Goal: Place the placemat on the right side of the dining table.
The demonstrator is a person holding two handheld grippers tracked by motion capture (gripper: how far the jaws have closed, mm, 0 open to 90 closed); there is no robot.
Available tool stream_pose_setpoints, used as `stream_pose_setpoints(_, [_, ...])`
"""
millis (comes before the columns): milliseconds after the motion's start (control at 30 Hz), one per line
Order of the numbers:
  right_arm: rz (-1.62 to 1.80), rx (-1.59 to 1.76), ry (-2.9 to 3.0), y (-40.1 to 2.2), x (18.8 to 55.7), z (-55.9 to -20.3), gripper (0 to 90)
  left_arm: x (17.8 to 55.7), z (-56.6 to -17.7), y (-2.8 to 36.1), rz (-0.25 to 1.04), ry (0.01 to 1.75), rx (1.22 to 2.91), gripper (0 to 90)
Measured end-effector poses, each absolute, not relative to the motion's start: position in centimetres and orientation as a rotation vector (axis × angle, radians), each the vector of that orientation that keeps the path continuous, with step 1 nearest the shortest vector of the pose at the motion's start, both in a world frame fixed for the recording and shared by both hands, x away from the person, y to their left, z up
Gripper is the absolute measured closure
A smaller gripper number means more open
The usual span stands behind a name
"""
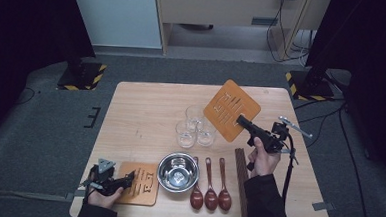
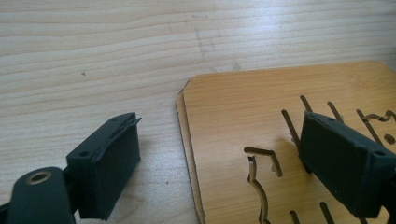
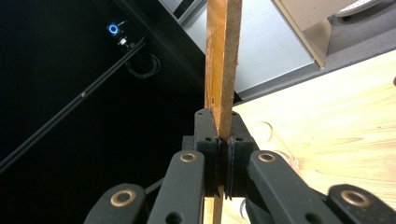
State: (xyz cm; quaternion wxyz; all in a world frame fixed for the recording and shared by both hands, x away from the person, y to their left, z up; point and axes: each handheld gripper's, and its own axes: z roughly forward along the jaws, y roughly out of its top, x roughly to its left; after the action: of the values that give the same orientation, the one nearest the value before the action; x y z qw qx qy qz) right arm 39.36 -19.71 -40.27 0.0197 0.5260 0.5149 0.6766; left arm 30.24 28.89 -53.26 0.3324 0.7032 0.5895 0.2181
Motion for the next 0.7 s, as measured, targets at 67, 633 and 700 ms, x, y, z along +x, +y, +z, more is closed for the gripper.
stream_pose_setpoints(67, [2.098,1.641,1.584,-20.2,39.3,-40.3,87.0,30.2,-53.3,28.9,0.57,1.54,1.837,11.7])
stream_pose_setpoints(633, [2.066,1.717,1.504,-23.2,39.4,-41.4,87.0,30.3,-53.3,28.9,0.569,1.538,1.838,11.7])
stream_pose_setpoints(700, [2.061,1.723,1.493,-23.5,39.4,-41.6,87.0,30.3,-53.3,28.9,0.569,1.538,1.838,11.7])
